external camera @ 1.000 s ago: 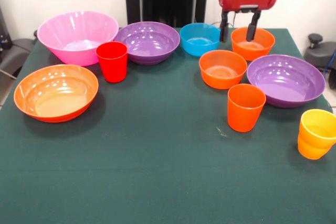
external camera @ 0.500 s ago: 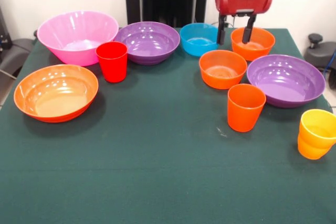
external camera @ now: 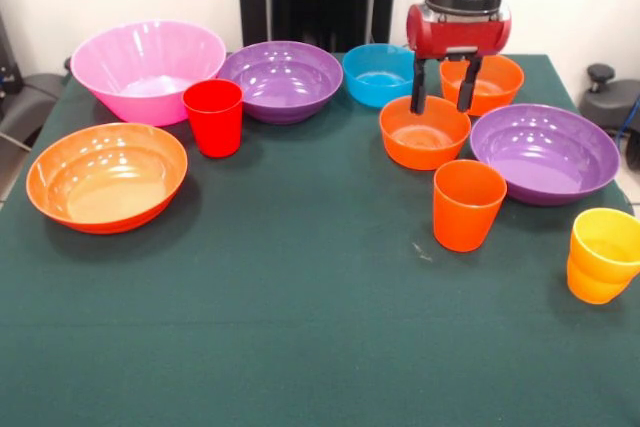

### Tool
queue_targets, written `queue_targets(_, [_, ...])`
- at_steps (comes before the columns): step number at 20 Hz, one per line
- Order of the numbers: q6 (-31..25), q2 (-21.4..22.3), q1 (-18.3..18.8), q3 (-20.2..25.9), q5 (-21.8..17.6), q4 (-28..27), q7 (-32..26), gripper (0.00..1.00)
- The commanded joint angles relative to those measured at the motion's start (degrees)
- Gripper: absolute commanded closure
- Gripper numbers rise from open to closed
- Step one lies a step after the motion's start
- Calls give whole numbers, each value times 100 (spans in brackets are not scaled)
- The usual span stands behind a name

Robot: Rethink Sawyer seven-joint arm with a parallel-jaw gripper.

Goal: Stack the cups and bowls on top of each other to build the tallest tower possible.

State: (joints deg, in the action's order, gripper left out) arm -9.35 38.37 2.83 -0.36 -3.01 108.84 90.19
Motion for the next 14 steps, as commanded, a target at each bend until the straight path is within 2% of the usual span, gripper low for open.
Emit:
queue_targets(1, [403,-400,44,513,-431,159,592,0])
queue_targets(8, [108,-462,141,713,-495,137,412,0])
queue_targets(14, [219,-559,274,870,-639,213,396,0])
